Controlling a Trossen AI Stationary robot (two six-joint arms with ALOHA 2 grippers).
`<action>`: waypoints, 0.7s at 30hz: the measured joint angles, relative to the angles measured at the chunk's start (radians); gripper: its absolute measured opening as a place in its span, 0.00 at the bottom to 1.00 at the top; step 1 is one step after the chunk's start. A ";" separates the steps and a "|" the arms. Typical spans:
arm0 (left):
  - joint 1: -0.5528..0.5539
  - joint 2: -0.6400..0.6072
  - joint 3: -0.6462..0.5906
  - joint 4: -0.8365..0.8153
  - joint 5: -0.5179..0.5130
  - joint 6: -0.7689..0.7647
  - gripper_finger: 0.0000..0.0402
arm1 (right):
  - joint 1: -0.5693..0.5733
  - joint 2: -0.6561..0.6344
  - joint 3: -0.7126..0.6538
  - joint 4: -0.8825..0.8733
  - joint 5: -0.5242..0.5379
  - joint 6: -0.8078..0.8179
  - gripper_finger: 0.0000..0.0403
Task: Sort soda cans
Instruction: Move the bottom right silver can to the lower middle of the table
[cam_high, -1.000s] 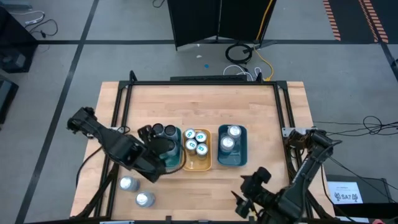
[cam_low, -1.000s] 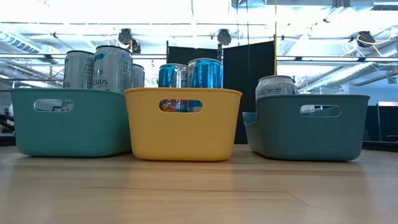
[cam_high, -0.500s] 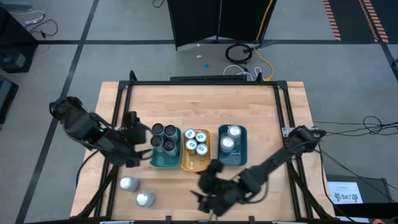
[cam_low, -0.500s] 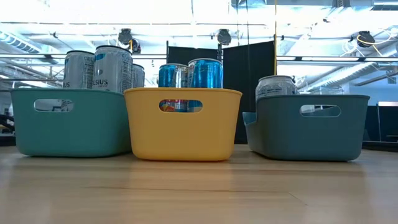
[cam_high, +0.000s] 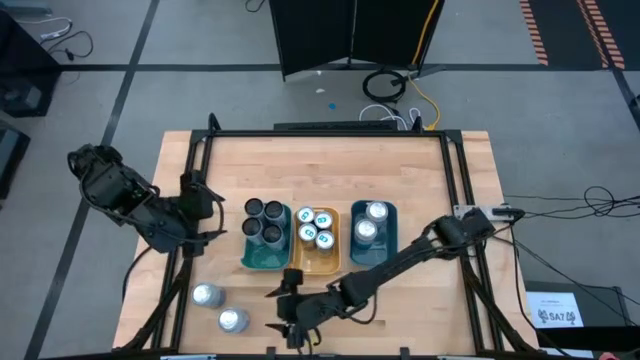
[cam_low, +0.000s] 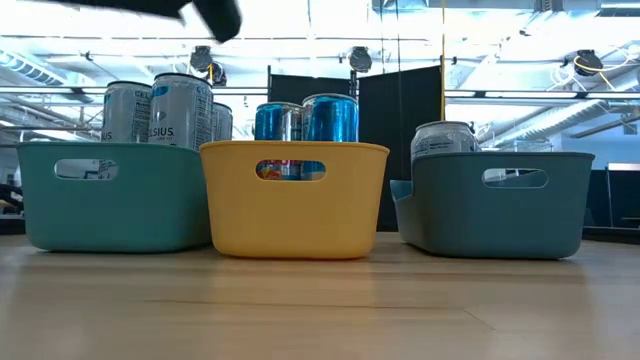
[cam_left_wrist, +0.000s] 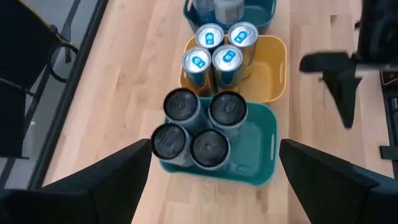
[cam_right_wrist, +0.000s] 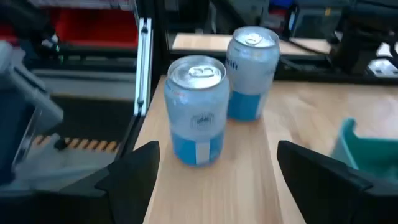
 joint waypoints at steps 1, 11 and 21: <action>-0.006 -0.003 -0.010 0.001 0.000 -0.019 0.91 | -0.003 0.021 0.000 0.048 -0.005 -0.007 0.79; -0.076 -0.002 -0.042 0.033 0.002 -0.135 0.91 | -0.035 0.221 0.026 0.444 -0.023 -0.084 0.79; -0.104 -0.002 -0.042 0.047 0.002 -0.136 0.91 | -0.056 0.403 0.372 0.307 -0.073 -0.117 0.79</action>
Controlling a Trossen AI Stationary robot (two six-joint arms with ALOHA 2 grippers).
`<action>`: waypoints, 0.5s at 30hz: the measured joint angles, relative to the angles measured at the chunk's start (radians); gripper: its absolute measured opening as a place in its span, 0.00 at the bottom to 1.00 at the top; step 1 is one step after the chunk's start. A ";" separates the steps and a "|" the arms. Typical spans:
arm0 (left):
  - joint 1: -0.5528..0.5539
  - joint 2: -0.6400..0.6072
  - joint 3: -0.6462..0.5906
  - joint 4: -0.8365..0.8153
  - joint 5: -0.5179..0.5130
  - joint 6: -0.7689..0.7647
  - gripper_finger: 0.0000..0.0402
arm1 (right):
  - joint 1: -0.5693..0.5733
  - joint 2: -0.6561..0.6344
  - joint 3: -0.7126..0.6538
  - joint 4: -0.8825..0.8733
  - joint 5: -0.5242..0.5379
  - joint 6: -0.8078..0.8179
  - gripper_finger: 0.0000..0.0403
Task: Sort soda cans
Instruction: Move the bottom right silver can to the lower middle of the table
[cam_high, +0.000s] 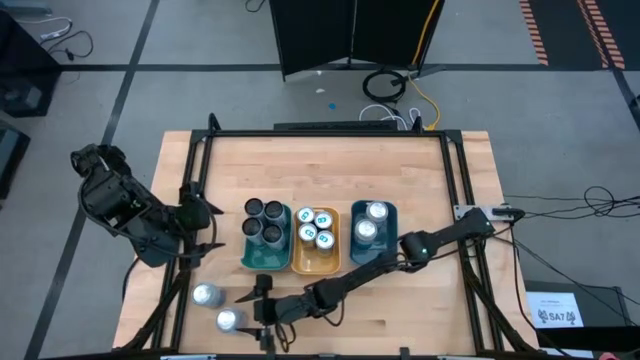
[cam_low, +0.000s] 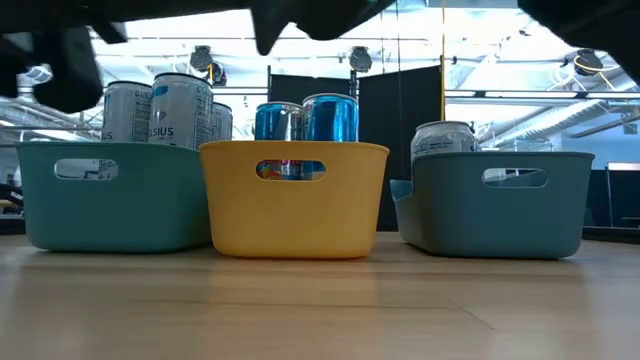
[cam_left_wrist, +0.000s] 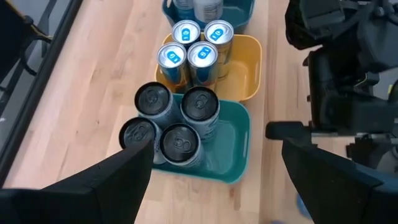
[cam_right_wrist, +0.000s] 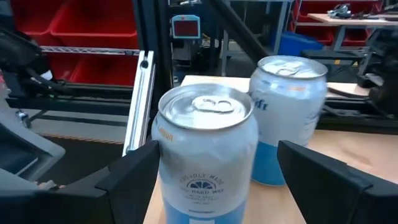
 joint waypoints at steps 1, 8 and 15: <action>0.000 0.000 0.000 0.000 0.000 0.000 0.91 | 0.000 0.017 0.032 -0.022 -0.002 0.000 0.79; 0.000 0.000 0.000 -0.001 0.021 0.000 0.91 | -0.006 0.075 0.097 -0.018 -0.005 0.022 0.79; 0.000 0.000 0.000 -0.001 0.022 0.000 0.91 | -0.031 0.075 0.097 -0.018 -0.028 0.033 0.79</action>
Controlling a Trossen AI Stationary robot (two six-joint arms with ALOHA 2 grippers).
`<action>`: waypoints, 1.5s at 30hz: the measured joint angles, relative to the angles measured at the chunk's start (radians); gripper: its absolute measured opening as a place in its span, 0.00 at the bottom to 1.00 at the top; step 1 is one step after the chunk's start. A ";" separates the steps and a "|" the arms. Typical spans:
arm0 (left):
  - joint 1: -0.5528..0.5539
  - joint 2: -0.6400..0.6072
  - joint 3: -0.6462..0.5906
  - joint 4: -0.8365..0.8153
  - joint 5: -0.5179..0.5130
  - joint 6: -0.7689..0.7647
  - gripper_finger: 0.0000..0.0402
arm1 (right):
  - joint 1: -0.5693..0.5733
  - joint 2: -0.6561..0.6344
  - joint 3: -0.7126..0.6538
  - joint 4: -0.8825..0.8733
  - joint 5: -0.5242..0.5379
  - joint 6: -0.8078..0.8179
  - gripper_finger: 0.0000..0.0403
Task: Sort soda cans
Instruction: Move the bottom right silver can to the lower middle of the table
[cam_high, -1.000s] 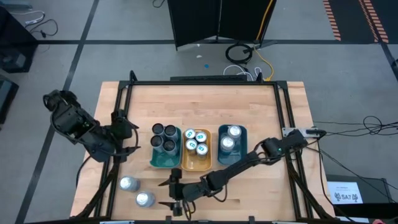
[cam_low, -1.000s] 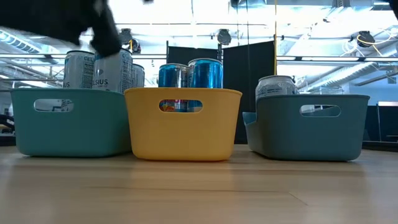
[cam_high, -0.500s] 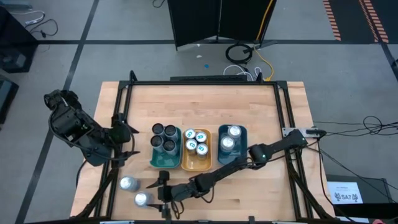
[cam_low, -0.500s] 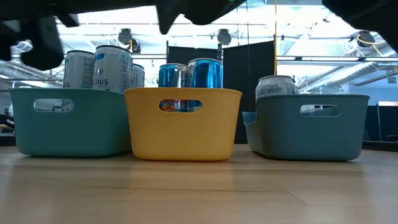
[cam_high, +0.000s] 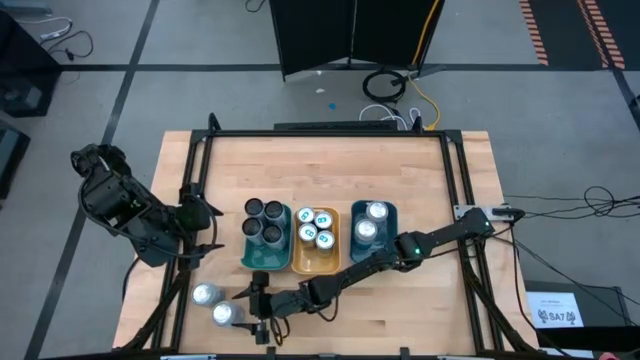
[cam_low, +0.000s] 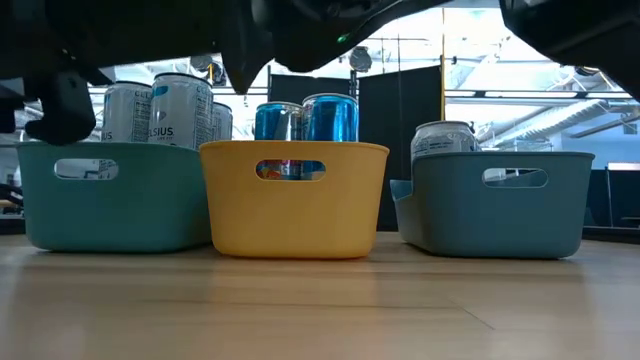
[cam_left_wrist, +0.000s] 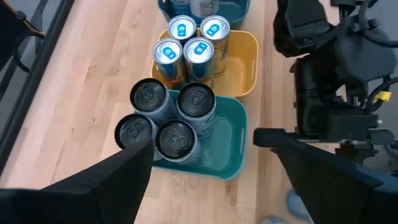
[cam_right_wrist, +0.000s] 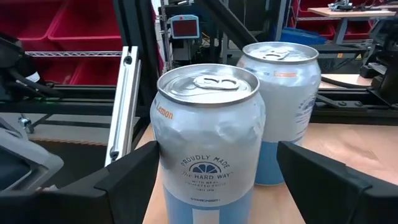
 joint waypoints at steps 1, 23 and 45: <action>0.000 0.000 0.000 0.000 0.001 0.000 0.91 | -0.005 0.000 0.000 -0.004 -0.016 0.005 0.79; 0.000 0.000 0.000 0.002 0.003 -0.024 0.91 | -0.014 -0.014 0.000 0.019 -0.048 0.081 0.79; 0.000 0.000 0.000 0.027 0.003 -0.025 0.91 | 0.071 -0.356 0.000 -0.997 0.050 -0.031 0.79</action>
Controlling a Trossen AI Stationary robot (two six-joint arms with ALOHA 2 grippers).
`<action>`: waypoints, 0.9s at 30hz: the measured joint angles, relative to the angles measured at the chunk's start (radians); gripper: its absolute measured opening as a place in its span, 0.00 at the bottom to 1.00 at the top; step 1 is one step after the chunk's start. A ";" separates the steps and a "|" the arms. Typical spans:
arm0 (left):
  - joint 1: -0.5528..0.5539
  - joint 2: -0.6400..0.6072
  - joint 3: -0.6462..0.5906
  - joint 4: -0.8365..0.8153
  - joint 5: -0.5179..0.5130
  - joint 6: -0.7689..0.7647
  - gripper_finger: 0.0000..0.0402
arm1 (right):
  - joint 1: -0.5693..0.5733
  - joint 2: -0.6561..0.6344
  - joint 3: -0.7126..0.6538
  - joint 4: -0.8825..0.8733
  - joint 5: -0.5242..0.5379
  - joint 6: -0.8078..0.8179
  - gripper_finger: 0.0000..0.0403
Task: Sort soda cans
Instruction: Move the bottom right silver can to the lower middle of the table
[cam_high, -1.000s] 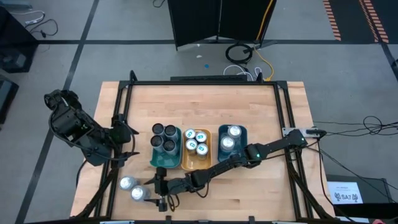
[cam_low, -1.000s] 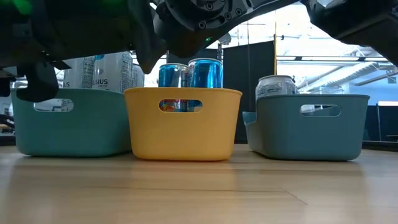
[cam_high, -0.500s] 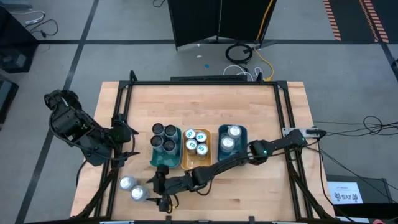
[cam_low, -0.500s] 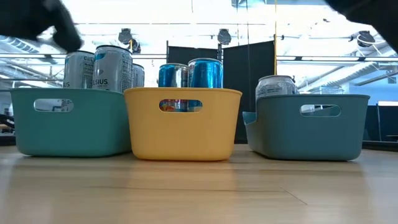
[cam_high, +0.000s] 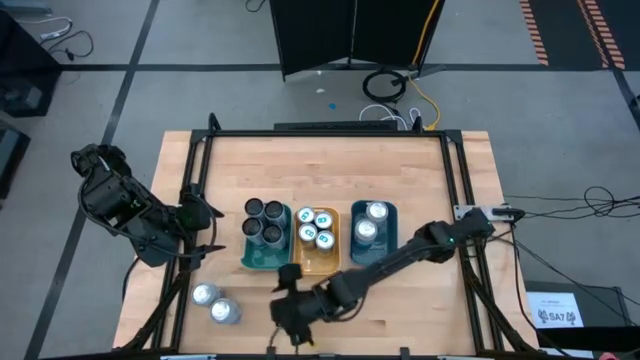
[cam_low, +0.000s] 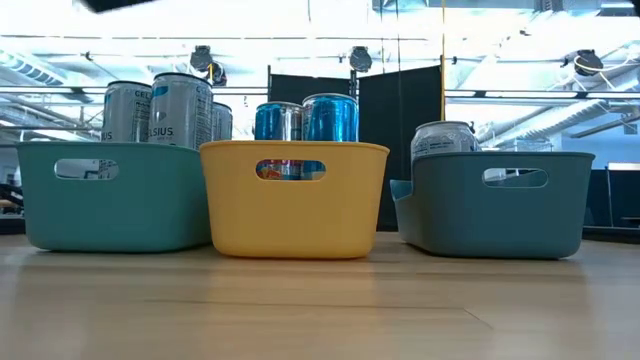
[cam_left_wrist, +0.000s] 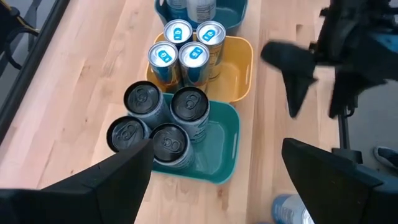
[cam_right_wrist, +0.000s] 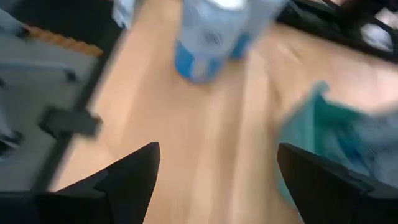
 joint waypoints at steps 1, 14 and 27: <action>0.000 0.000 0.000 0.001 0.000 0.000 0.91 | 0.015 -0.009 0.000 -0.044 0.045 0.015 0.79; 0.000 0.000 0.000 0.002 -0.009 0.000 0.91 | 0.138 -0.129 0.000 -0.572 0.393 0.322 0.79; 0.000 0.000 0.000 0.004 -0.031 0.000 0.91 | 0.264 -0.144 -0.151 -0.887 0.569 0.737 0.79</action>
